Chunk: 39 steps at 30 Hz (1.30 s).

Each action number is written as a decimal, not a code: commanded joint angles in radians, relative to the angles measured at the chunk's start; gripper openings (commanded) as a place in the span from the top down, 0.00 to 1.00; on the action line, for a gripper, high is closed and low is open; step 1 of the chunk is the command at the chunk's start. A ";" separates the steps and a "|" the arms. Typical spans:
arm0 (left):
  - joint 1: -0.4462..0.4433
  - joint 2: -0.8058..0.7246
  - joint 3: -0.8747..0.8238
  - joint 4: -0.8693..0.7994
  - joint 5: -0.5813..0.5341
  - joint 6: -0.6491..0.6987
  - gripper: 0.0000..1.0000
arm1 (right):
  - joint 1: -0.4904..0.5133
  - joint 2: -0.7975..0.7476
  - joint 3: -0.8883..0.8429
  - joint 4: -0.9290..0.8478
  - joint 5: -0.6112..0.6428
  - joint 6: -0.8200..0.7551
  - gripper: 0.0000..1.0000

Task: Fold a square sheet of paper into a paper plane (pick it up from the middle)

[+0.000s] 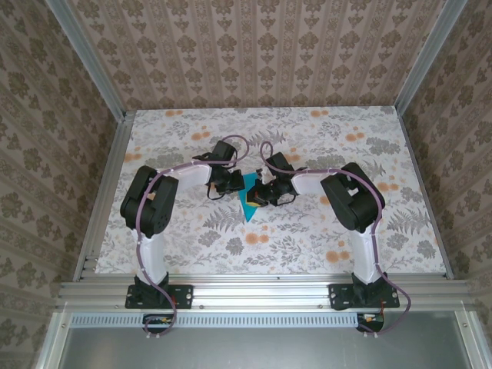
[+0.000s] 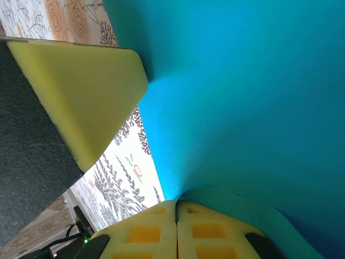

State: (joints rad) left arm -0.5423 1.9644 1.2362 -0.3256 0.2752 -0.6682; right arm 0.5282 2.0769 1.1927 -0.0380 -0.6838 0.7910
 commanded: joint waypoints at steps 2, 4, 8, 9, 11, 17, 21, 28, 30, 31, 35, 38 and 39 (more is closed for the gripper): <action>-0.008 0.032 0.011 -0.051 -0.010 0.024 0.85 | 0.004 0.024 0.021 -0.024 0.002 -0.004 0.92; -0.008 0.032 0.011 -0.051 -0.009 0.023 0.85 | 0.004 0.027 0.021 -0.025 0.001 -0.004 0.90; -0.008 0.030 0.011 -0.051 -0.010 0.022 0.85 | 0.005 0.029 0.019 -0.027 0.001 -0.007 0.83; -0.008 0.031 0.012 -0.050 -0.010 0.022 0.85 | 0.004 0.029 0.019 -0.029 0.003 -0.010 0.78; -0.008 0.030 0.015 -0.054 -0.011 0.023 0.85 | 0.005 0.029 0.019 -0.033 0.005 -0.014 0.72; -0.007 0.030 0.035 -0.069 -0.013 0.033 0.85 | 0.003 0.032 0.007 -0.047 0.021 -0.036 0.68; -0.001 0.020 0.046 -0.073 -0.003 0.036 0.85 | 0.000 0.036 -0.005 -0.044 0.029 -0.037 0.81; 0.004 -0.044 0.029 -0.060 0.026 0.023 0.85 | -0.004 0.036 -0.015 -0.056 0.050 -0.044 0.96; 0.004 -0.074 0.002 -0.047 0.037 0.011 0.85 | -0.004 0.035 -0.016 -0.062 0.059 -0.045 0.98; 0.004 -0.090 -0.016 -0.039 0.045 0.005 0.85 | -0.004 0.035 -0.017 -0.062 0.062 -0.044 0.98; 0.004 -0.152 -0.095 -0.003 0.075 -0.019 0.85 | -0.006 0.034 -0.021 -0.062 0.067 -0.041 0.99; 0.004 -0.188 -0.148 0.023 0.099 -0.031 0.85 | -0.007 0.032 -0.022 -0.063 0.070 -0.038 0.99; 0.002 -0.196 -0.161 0.028 0.105 -0.035 0.85 | -0.008 0.033 -0.022 -0.062 0.071 -0.037 0.99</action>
State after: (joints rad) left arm -0.5419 1.8046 1.1126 -0.3271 0.3386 -0.6781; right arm 0.5266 2.0865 1.2007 -0.0410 -0.6804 0.7578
